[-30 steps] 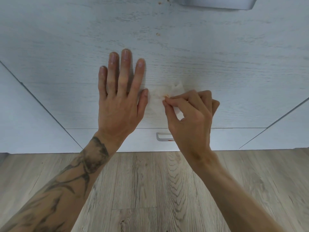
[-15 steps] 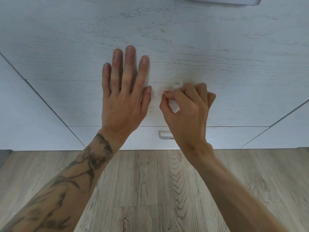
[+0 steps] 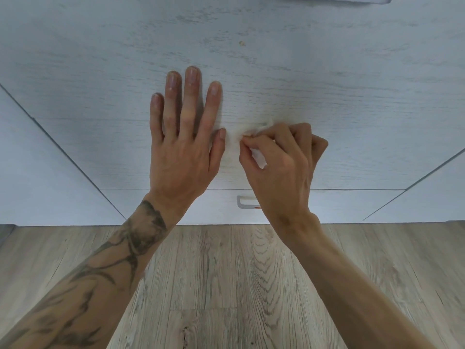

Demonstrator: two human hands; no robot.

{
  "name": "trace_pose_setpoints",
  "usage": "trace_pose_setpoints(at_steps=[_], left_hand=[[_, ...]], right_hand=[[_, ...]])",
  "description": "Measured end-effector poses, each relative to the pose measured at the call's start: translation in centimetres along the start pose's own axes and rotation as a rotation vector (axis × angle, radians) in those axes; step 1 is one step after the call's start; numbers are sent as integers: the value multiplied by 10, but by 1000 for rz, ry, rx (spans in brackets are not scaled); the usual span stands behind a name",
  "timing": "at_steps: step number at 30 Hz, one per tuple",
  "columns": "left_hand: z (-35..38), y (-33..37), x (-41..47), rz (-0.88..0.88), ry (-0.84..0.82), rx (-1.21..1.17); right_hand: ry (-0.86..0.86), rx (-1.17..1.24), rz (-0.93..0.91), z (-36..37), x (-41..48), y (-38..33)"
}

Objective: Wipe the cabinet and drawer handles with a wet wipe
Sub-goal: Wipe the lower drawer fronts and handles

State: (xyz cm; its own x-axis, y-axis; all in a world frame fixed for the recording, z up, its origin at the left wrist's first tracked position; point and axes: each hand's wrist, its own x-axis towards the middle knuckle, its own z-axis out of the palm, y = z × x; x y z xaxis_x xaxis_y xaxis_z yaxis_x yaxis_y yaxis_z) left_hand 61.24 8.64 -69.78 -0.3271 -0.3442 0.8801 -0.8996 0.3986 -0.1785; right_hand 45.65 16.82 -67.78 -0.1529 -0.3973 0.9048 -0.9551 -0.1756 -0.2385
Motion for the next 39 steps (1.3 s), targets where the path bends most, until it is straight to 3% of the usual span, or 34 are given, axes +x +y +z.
trace_pose_setpoints(at_steps=[6, 12, 19, 24, 34, 39], left_hand=[[-2, -2, 0, 12, -14, 11], [-4, 0, 1, -5, -13, 18], [-9, 2, 2, -15, -26, 16], [-8, 2, 3, -21, -27, 13], [-6, 3, 3, -33, -20, 2], [-5, 3, 2, -39, -12, -30]], right_hand=[[16, 97, -82, -14, -15, 24], [-5, 131, -27, -34, -15, 70], [-49, 244, 363, -47, -17, 75], [-115, 321, 482, -46, -16, 56], [-43, 364, 531, -47, -17, 46], [-140, 325, 406, -51, -50, 42]])
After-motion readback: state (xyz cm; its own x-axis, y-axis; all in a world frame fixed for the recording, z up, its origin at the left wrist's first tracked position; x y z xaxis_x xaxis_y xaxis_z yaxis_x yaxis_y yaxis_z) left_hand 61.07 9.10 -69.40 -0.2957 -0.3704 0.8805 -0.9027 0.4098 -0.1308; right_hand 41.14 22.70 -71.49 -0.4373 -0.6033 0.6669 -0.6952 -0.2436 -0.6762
